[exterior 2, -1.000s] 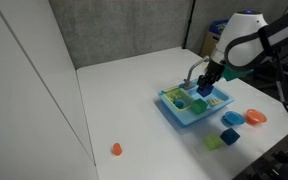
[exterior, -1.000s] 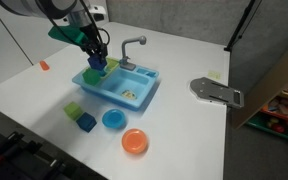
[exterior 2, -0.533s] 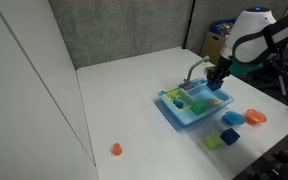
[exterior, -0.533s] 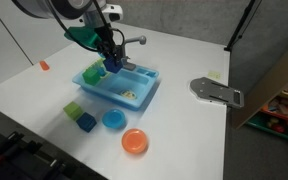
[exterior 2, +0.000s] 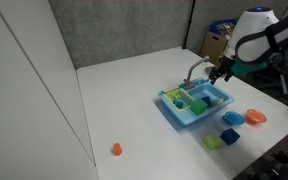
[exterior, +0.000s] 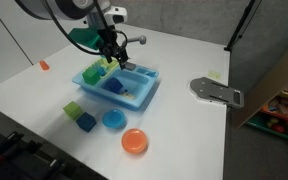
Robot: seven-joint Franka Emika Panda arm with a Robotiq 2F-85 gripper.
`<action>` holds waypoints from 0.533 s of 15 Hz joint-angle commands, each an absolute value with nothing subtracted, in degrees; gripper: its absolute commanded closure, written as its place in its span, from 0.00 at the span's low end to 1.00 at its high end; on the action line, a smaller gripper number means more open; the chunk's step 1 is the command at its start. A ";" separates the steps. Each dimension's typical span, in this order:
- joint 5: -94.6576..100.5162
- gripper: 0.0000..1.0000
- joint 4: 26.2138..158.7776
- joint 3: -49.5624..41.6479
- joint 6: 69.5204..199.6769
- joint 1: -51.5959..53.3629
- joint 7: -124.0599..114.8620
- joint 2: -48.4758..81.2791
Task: Pick up the blue block from the green block and put it in the sink
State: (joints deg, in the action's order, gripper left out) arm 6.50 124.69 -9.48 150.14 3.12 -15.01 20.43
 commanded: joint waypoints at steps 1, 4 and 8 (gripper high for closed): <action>7.22 0.00 125.26 -9.00 144.44 3.57 -16.58 15.79; 6.80 0.00 125.15 -7.62 137.36 3.18 -16.08 11.41; 5.49 0.00 124.46 -5.55 126.44 2.28 -14.73 5.10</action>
